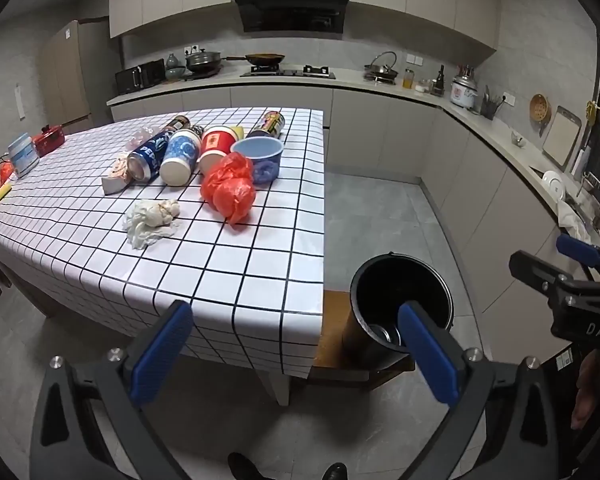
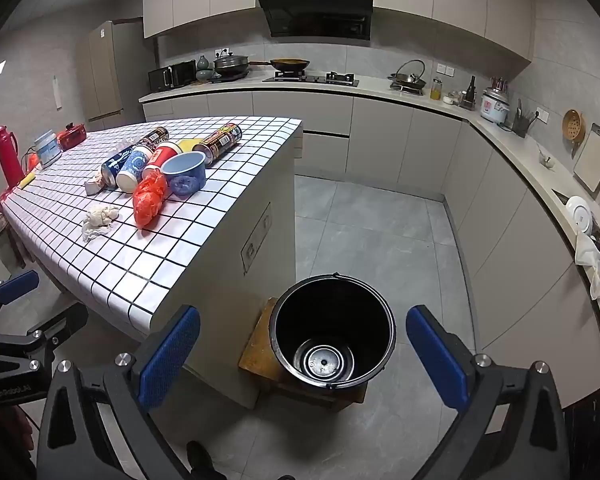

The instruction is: Collect trash

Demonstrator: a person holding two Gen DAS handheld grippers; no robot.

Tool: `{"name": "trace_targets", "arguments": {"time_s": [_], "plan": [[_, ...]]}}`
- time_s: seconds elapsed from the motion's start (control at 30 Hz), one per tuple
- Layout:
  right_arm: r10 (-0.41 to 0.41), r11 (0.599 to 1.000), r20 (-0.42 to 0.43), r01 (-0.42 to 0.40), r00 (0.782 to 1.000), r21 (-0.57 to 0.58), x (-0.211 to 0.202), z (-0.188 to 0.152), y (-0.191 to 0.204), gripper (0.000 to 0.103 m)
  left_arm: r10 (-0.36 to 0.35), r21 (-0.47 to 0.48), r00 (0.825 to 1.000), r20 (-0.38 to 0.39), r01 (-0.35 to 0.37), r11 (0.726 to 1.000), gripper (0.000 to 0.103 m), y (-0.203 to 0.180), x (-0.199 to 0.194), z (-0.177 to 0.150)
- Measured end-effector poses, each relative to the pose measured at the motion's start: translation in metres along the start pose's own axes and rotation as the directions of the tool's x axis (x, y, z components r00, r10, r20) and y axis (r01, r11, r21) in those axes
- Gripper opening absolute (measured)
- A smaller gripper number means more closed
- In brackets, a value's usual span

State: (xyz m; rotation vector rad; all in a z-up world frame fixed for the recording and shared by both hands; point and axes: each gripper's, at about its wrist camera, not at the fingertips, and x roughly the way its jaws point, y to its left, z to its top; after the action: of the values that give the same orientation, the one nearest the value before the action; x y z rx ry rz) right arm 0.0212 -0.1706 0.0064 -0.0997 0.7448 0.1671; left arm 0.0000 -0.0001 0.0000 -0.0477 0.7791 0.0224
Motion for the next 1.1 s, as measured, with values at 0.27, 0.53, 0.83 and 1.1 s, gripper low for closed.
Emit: {"name": "trace_targets", "arguments": {"time_s": [0.27,0.53,0.83,1.1], "plan": [[0.0,1.0,0.0,0.0,1.0,-0.001,-0.011,-0.004,0.001,0.103,0.0,-0.005,1.0,0.009,0.0,1.0,0.103,-0.001,0.0,0.0],[0.003,1.0,0.002,-0.003,1.0,0.002,-0.007,-0.005,0.005,0.103,-0.005,-0.005,1.0,0.013,0.005,1.0,0.103,0.002,-0.003,0.001],[0.0,1.0,0.002,0.0,1.0,0.001,-0.006,-0.004,0.002,0.103,-0.007,-0.006,1.0,0.012,0.007,1.0,0.103,0.0,-0.007,0.0],[0.006,1.0,-0.005,-0.006,1.0,0.0,0.0,-0.004,0.003,0.103,-0.005,-0.01,1.0,0.011,0.005,1.0,0.103,-0.001,-0.001,0.001]]}}
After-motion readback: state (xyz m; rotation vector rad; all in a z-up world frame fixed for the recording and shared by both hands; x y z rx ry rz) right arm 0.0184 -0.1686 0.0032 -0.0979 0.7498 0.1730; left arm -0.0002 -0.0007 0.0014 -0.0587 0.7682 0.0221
